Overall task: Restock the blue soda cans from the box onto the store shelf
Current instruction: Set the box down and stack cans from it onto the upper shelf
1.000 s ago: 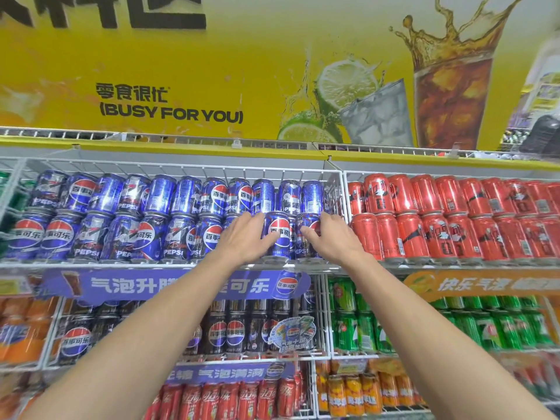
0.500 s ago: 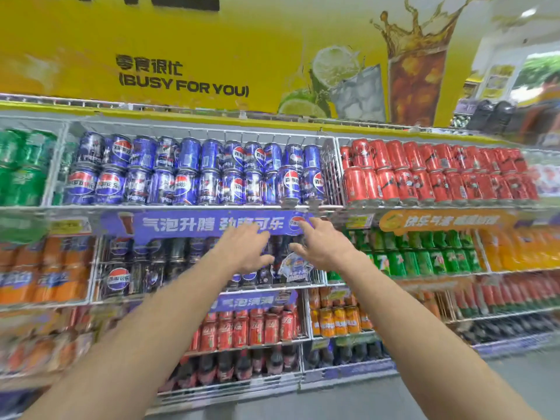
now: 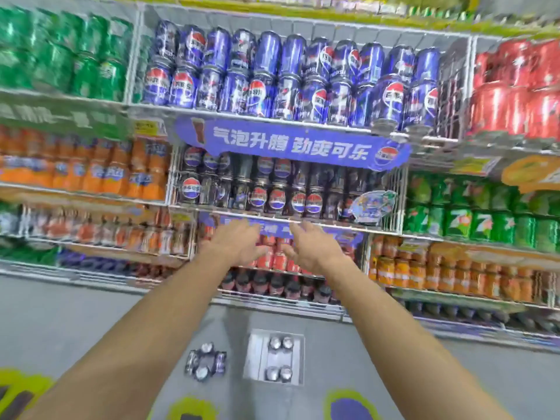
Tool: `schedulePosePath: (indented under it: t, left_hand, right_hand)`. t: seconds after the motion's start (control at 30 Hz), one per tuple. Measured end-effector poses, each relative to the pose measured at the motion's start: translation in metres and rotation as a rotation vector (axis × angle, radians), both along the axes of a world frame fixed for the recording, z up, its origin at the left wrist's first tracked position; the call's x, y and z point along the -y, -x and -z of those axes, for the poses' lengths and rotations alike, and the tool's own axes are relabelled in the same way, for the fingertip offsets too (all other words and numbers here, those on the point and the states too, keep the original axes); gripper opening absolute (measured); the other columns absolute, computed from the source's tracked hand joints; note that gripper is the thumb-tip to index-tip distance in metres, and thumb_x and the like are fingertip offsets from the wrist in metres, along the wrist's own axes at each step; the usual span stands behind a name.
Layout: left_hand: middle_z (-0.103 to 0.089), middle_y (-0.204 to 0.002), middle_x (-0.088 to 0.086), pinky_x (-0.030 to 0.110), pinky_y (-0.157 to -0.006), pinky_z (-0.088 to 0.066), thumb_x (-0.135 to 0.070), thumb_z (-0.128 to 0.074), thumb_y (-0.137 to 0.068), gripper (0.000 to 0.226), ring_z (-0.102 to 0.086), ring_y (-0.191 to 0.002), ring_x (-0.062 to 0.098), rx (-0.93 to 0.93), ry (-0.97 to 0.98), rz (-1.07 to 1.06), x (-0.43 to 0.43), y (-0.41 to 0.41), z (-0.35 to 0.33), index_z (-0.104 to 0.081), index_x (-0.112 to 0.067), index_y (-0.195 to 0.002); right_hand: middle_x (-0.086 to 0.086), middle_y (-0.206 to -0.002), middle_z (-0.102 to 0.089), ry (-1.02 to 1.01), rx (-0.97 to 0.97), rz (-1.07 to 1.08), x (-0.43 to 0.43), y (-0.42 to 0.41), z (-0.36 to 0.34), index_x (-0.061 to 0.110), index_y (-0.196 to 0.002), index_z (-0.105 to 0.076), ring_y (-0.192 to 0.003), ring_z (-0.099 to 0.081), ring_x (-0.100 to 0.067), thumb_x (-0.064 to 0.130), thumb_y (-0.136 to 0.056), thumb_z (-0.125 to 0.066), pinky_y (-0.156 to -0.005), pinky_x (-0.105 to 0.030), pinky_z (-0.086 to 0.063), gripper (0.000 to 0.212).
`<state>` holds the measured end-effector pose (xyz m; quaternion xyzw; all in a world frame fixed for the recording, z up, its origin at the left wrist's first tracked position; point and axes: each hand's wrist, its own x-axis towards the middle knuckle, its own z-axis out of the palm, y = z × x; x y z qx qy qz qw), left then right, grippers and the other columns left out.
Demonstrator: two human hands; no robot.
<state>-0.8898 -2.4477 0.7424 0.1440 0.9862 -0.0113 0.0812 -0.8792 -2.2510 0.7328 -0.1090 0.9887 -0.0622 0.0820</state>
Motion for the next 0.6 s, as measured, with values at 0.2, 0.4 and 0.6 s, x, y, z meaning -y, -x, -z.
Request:
schedulePosePath:
  t: [0.2,0.4,0.6]
  left_hand:
    - [-0.056,-0.138,0.015,0.048,-0.103,-0.046,-0.059,-0.05,-0.093,0.061,-0.051,-0.129,0.036,0.246,-0.049,-0.05,-0.003,-0.021,0.168,-0.054,-0.016,-0.136]
    - [-0.054,-0.133,0.012,0.043,-0.101,-0.043,-0.063,-0.041,-0.095,0.063,-0.052,-0.127,0.032,0.442,0.035,-0.076,0.008,-0.066,0.391,-0.051,-0.014,-0.134]
    - [-0.06,-0.129,0.014,0.044,-0.099,-0.047,-0.069,-0.04,-0.089,0.064,-0.055,-0.123,0.034,0.451,0.05,-0.004,0.012,-0.074,0.626,-0.058,-0.016,-0.122]
  right_hand:
    - [-0.018,-0.14,-0.048,0.022,0.266,0.058,-0.013,-0.019,0.177,0.014,-0.146,-0.04,-0.129,-0.046,-0.04,0.053,-0.098,-0.05,-0.102,-0.05,-0.045,0.062]
    - [-0.018,-0.145,-0.046,-0.023,0.522,0.151,-0.022,-0.075,0.401,0.016,-0.15,-0.036,-0.132,-0.046,-0.04,0.053,-0.1,-0.046,-0.104,-0.048,-0.044,0.063]
    - [-0.017,-0.14,-0.048,-0.007,0.574,0.196,-0.017,-0.098,0.621,0.014,-0.146,-0.04,-0.131,-0.047,-0.039,0.048,-0.1,-0.047,-0.099,-0.048,-0.047,0.058]
